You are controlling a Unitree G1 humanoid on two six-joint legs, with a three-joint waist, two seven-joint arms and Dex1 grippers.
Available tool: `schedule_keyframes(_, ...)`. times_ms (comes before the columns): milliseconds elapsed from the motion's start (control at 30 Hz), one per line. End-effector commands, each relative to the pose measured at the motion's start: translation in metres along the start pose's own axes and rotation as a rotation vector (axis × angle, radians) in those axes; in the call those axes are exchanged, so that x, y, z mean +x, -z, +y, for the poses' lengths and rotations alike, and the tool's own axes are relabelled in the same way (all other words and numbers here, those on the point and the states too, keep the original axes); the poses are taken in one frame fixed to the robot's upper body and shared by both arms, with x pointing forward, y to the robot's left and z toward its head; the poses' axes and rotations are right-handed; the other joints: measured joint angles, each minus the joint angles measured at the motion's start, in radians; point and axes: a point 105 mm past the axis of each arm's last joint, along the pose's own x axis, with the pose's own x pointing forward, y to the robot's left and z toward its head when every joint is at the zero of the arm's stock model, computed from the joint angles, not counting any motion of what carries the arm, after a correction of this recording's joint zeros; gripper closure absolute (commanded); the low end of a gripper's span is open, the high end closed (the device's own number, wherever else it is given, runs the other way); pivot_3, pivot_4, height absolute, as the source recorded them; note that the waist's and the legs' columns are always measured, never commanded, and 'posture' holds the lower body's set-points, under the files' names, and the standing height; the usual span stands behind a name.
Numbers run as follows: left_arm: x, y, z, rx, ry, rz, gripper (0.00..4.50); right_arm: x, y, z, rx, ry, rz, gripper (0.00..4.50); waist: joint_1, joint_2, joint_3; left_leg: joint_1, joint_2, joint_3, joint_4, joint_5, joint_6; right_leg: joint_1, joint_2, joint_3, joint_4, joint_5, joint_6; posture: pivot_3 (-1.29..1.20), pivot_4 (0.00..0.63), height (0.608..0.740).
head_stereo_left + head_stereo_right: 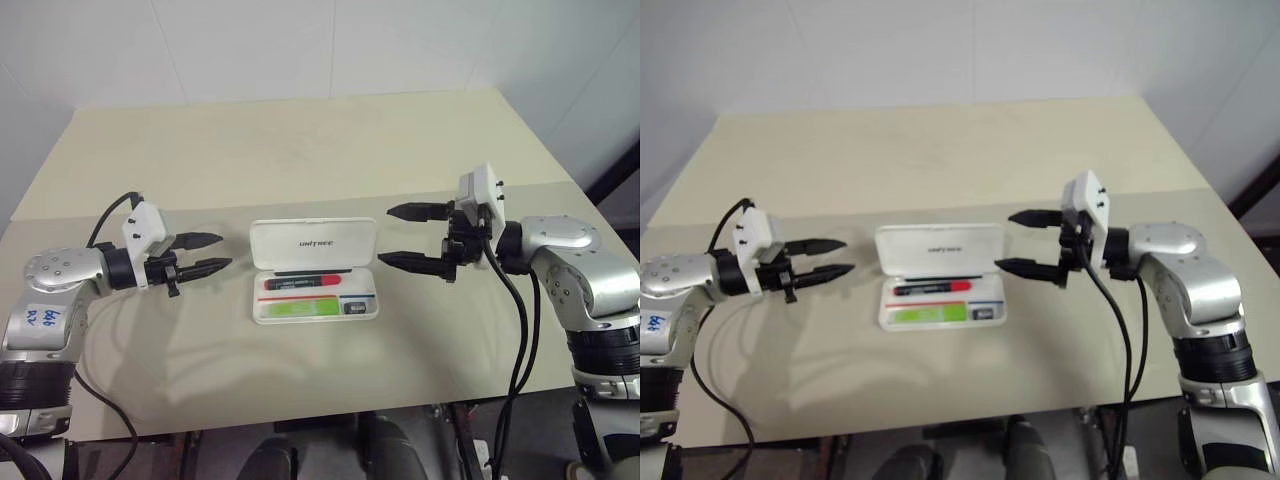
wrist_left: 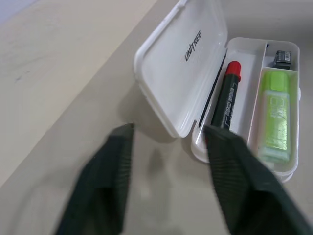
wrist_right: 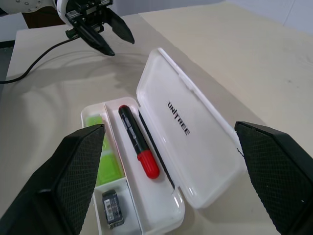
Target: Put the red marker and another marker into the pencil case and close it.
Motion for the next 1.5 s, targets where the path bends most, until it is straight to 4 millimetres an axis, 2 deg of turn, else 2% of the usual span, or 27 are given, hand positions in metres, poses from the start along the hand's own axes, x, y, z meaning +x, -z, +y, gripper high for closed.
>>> schedule_keyframes(33,0.004,-0.008,0.011,0.030,-0.042,-0.033,3.68,-0.008,-0.019,0.000,-0.073,0.021,-0.030,0.00,0.000,0.000,0.000,0.000,0.000,0.000,0.000,0.000,0.000,0.000,0.000,0.000,0.000,0.000,0.000,0.00,0.150,0.740)
schedule_keyframes(100,0.007,-0.009,0.017,0.027,-0.066,-0.049,4.34,-0.009,-0.018,0.001,-0.073,0.022,-0.030,0.00,0.000,0.000,0.000,0.000,0.000,0.000,0.000,0.000,0.000,0.000,0.000,0.000,0.001,0.000,0.000,0.00,0.150,0.740)
schedule_keyframes(133,0.009,-0.010,0.020,0.026,-0.080,-0.061,4.48,-0.009,-0.018,0.001,-0.073,0.022,-0.029,0.00,0.000,0.000,0.000,0.000,0.000,0.000,0.000,0.000,0.000,0.000,0.000,0.000,0.001,0.000,0.000,0.00,0.150,0.740)
schedule_keyframes(300,0.011,-0.019,0.036,-0.018,-0.165,-0.137,4.48,-0.010,-0.017,0.003,-0.069,0.026,-0.027,0.00,0.000,0.000,0.000,0.000,0.000,0.000,0.000,0.000,0.000,0.000,0.000,0.000,0.001,0.000,0.000,0.00,0.150,0.740)
schedule_keyframes(433,0.016,-0.012,0.043,-0.025,-0.205,-0.118,4.48,-0.010,-0.016,0.003,-0.066,0.029,-0.028,0.00,-0.001,0.000,0.000,0.000,0.000,0.000,0.000,0.000,0.000,0.000,0.000,0.000,0.001,0.000,0.000,0.00,0.150,0.740)
schedule_keyframes(767,0.045,0.001,0.051,-0.045,-0.189,-0.061,4.48,-0.008,-0.017,0.005,-0.071,0.029,-0.035,0.00,0.002,0.000,0.000,0.000,-0.001,0.000,0.002,0.000,0.000,0.000,0.000,0.000,0.001,0.001,0.001,0.00,0.150,0.740)
schedule_keyframes(933,0.064,-0.005,0.047,-0.054,-0.139,-0.102,4.48,-0.007,-0.018,0.007,-0.069,0.035,-0.044,0.00,0.003,0.000,0.000,-0.001,-0.001,0.000,0.002,0.000,0.000,0.000,0.000,-0.001,0.001,0.001,0.001,0.00,0.150,0.740)
schedule_keyframes(1200,0.063,-0.009,0.042,-0.050,-0.081,-0.139,4.48,-0.014,-0.016,0.007,-0.098,0.057,-0.030,0.00,0.000,0.000,0.000,0.000,-0.001,0.000,0.002,0.000,0.000,0.000,0.000,0.000,0.001,0.001,0.001,0.00,0.150,0.740)
schedule_keyframes(1300,0.067,-0.010,0.035,-0.052,-0.033,-0.153,4.48,-0.022,-0.019,0.006,-0.156,0.068,-0.027,0.00,0.001,0.000,0.000,0.000,-0.001,0.000,0.003,0.000,0.000,0.000,0.000,0.000,0.001,0.001,0.001,0.00,0.150,0.740)
schedule_keyframes(1500,0.077,-0.016,0.029,-0.038,0.018,-0.184,4.48,-0.030,-0.016,0.008,-0.134,0.094,-0.030,0.00,0.008,0.000,0.000,-0.001,-0.001,0.001,0.003,0.000,0.000,0.001,0.000,-0.001,0.001,0.001,0.001,0.00,0.150,0.740)
